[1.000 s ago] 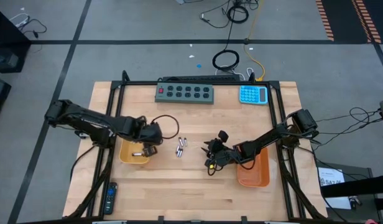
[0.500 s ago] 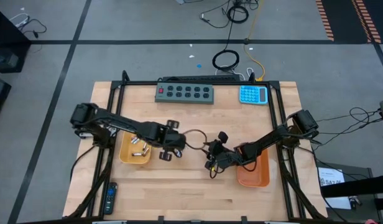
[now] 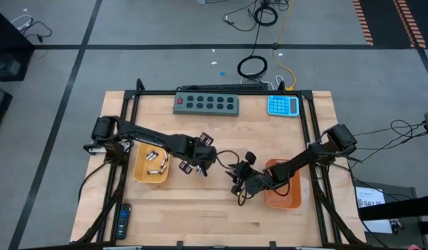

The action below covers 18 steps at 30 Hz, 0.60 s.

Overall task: Sort batteries
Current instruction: Put the silver battery into the yellow bin

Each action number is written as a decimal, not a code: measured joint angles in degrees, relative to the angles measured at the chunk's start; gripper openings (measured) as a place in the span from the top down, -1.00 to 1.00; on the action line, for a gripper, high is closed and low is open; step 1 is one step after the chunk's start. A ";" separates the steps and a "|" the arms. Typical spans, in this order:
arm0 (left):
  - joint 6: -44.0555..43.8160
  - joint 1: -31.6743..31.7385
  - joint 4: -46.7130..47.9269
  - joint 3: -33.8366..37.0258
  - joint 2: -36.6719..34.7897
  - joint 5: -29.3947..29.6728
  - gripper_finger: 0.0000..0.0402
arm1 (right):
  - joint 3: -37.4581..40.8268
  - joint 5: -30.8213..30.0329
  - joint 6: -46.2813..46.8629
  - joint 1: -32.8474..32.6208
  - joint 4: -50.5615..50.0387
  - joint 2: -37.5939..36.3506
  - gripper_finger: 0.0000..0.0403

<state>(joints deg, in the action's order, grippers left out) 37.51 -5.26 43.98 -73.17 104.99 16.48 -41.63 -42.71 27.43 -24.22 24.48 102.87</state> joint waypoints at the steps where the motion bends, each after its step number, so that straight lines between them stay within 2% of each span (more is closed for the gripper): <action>1: 1.82 -0.02 0.10 0.00 0.42 -0.04 0.11 | 0.00 -0.71 0.27 -0.30 -0.06 0.00 0.34; 10: 19.80 0.04 -0.01 0.09 2.69 -2.82 0.06 | 0.00 -2.69 1.93 -3.03 0.32 0.00 0.34; 18: 26.27 0.46 -2.03 0.09 2.69 -5.52 0.22 | 0.00 -4.11 -0.95 -5.85 1.62 0.00 0.34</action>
<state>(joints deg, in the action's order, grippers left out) 63.78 -4.79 41.95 -73.08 107.68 10.96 -41.63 -46.83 26.48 -30.06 26.10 102.87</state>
